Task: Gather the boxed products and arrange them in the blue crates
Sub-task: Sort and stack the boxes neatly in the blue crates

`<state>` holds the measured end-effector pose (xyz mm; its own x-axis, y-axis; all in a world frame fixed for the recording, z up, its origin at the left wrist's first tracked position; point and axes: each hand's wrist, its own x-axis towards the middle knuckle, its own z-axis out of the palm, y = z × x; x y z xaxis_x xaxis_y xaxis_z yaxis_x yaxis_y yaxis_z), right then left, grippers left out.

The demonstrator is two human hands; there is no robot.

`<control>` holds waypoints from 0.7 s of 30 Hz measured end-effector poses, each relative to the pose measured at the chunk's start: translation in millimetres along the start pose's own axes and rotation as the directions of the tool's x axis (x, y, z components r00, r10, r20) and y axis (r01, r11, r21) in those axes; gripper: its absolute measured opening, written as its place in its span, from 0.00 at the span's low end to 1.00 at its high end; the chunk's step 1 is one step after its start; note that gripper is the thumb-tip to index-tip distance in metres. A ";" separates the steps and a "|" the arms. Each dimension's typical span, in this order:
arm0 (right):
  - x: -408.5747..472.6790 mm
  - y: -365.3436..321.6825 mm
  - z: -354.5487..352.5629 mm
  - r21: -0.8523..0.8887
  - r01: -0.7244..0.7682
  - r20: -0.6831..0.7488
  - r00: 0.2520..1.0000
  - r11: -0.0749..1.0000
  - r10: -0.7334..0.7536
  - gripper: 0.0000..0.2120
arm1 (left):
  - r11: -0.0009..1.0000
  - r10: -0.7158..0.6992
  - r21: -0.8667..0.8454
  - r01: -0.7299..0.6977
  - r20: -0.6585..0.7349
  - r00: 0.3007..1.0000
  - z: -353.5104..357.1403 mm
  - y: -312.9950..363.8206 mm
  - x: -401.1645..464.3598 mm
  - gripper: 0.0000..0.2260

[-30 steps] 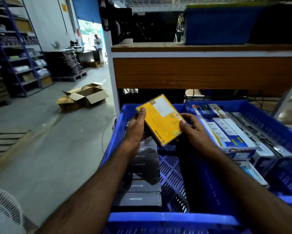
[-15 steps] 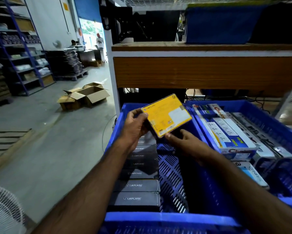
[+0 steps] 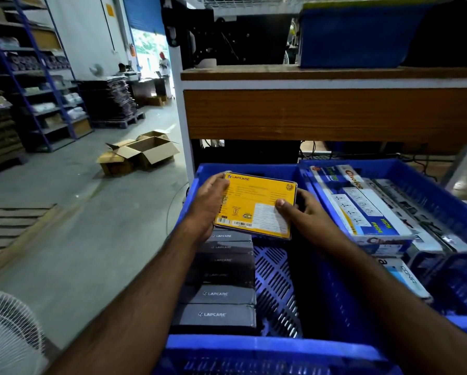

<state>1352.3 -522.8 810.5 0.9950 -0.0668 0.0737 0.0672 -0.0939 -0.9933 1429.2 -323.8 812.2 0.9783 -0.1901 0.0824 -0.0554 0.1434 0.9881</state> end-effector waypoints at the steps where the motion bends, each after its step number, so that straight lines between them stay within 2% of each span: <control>1: 0.3 0.1 0.1 0.010 -0.007 0.006 1.000 1.000 0.007 0.21 | 1.000 -0.005 0.006 0.005 0.007 1.000 -0.3 -0.1 -0.5 0.11; 7: 1.9 -0.2 2.7 -0.032 -0.081 0.011 0.997 0.996 0.081 0.15 | 0.996 -0.014 0.085 0.008 0.071 0.997 -8.1 5.4 -3.1 0.10; 10: -3.6 -1.1 3.5 -0.118 -0.005 0.014 1.000 0.993 0.007 0.17 | 0.990 -0.009 0.140 -0.005 0.095 0.995 -8.7 10.5 -8.9 0.08; 12: -8.0 -5.8 -0.6 -0.147 0.000 0.077 0.997 0.989 0.011 0.21 | 0.984 -0.052 0.176 0.029 0.128 0.990 -8.9 13.2 -12.4 0.08; 15: -15.1 -11.9 -10.4 -0.124 -0.112 0.234 0.962 0.986 0.139 0.24 | 0.980 -0.193 0.092 0.178 0.194 0.962 -11.0 15.5 -14.4 0.21; 17: -20.4 -14.3 -14.4 -0.120 -0.134 0.283 0.945 0.984 0.163 0.20 | 0.971 -0.240 0.060 0.233 0.181 0.954 -15.2 12.9 -10.8 0.24; 19: -24.7 -13.8 -14.7 -0.092 -0.126 0.361 0.920 0.988 0.151 0.13 | 0.957 -0.274 0.135 0.256 0.142 0.951 -19.2 9.4 -8.6 0.23; 21: -28.7 -11.6 -12.3 -0.091 -0.110 0.416 0.899 0.990 0.138 0.10 | 0.934 -0.311 0.224 0.279 0.124 0.942 -22.3 2.3 -6.2 0.21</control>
<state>1322.1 -532.0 821.0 0.9343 0.3398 -0.1082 -0.0499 -0.1758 -0.9832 1427.5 -300.7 811.1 0.9142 -0.3444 -0.2135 0.1763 -0.1363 0.9749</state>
